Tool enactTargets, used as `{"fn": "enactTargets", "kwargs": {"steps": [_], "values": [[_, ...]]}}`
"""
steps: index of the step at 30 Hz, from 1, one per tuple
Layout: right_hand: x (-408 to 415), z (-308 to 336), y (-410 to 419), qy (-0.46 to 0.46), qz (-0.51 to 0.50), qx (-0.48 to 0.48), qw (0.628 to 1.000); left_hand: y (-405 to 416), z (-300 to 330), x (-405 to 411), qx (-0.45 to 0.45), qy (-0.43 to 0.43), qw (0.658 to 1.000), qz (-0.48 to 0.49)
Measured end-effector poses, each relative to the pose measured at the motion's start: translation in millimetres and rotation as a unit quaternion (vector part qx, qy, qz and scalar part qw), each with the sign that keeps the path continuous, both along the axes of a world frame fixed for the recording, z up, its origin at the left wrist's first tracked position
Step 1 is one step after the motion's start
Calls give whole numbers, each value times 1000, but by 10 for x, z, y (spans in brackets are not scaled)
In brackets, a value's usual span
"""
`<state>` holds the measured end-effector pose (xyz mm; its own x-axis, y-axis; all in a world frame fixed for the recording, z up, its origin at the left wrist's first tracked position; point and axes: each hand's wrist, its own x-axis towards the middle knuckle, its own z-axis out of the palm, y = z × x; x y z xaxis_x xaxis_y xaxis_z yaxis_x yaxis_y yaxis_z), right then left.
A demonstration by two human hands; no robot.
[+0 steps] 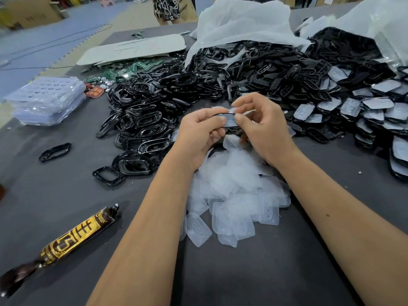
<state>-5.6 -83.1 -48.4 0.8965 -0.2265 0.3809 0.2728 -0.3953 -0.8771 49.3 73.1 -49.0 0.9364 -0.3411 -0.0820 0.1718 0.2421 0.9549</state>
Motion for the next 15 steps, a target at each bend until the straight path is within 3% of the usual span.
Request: {"fn": "enactTargets", "kwargs": {"steps": [8, 12, 15], "values": [[-7, 16, 84, -33, 54, -120, 991, 117, 104, 14, -163, 130, 978, 22], [1, -4, 74, -74, 9, -134, 988, 119, 131, 2, -146, 132, 980, 30], [6, -16, 39, -61, -16, -58, 996, 81, 121, -12, -114, 99, 988, 29]]}}
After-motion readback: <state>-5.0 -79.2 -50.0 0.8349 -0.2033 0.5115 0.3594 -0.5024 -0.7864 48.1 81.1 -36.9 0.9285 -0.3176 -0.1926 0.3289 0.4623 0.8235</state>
